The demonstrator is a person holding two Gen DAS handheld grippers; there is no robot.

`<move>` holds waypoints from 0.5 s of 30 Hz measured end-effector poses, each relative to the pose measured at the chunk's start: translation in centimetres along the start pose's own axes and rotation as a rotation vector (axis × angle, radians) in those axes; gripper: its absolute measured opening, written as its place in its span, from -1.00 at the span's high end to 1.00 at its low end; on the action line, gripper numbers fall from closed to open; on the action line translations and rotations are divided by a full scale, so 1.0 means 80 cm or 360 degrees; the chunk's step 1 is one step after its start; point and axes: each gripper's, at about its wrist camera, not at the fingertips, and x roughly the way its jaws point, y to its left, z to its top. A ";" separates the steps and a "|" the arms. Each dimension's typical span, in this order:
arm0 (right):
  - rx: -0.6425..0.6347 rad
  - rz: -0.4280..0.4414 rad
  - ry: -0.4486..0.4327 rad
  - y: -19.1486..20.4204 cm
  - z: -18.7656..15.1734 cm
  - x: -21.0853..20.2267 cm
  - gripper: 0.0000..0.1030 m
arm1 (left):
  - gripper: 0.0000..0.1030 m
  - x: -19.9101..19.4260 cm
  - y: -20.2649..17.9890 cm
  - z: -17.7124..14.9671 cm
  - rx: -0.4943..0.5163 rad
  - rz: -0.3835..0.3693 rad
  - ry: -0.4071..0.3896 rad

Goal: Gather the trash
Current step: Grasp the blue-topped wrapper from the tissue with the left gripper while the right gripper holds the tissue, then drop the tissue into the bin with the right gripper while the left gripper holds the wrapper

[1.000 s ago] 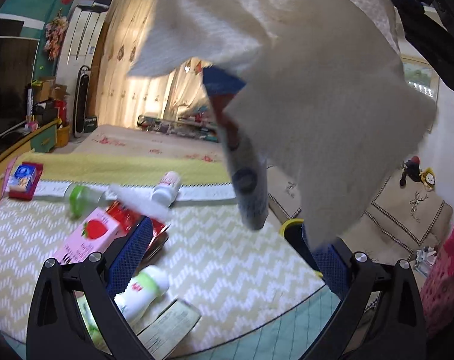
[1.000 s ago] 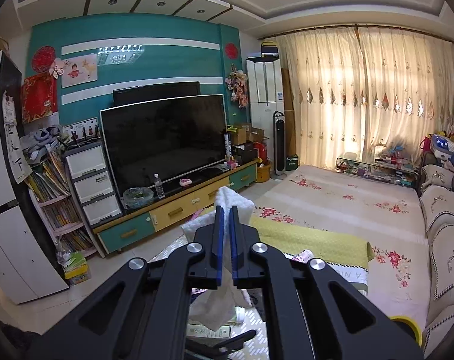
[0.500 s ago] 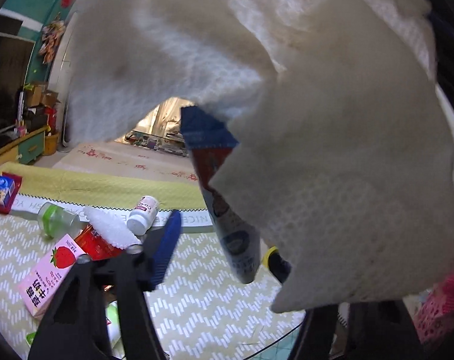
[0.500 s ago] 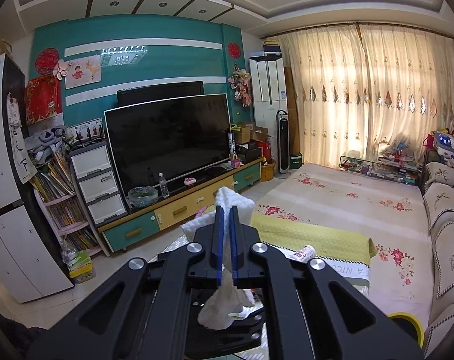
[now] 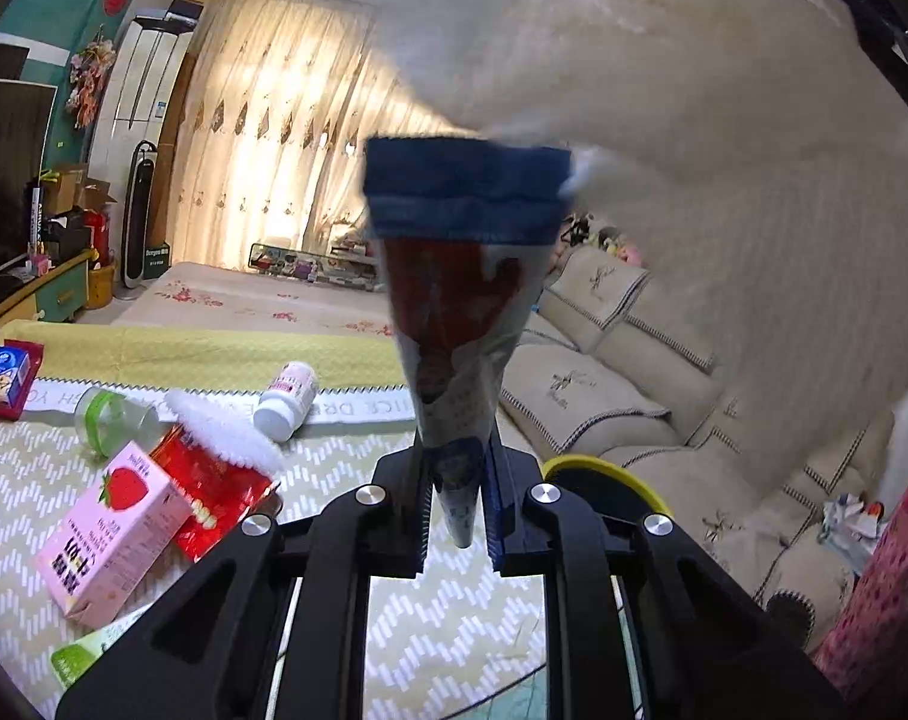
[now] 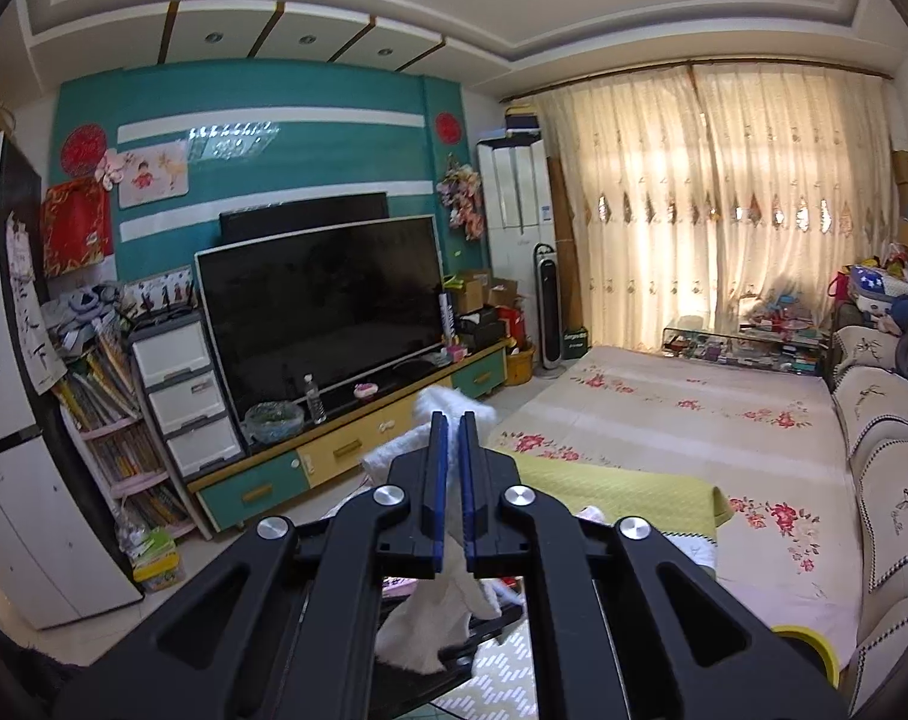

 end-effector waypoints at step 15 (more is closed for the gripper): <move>0.0131 -0.0354 0.0014 -0.092 -0.017 -0.038 0.92 | 0.72 -0.051 -0.012 -0.030 0.0017 0.0033 0.0088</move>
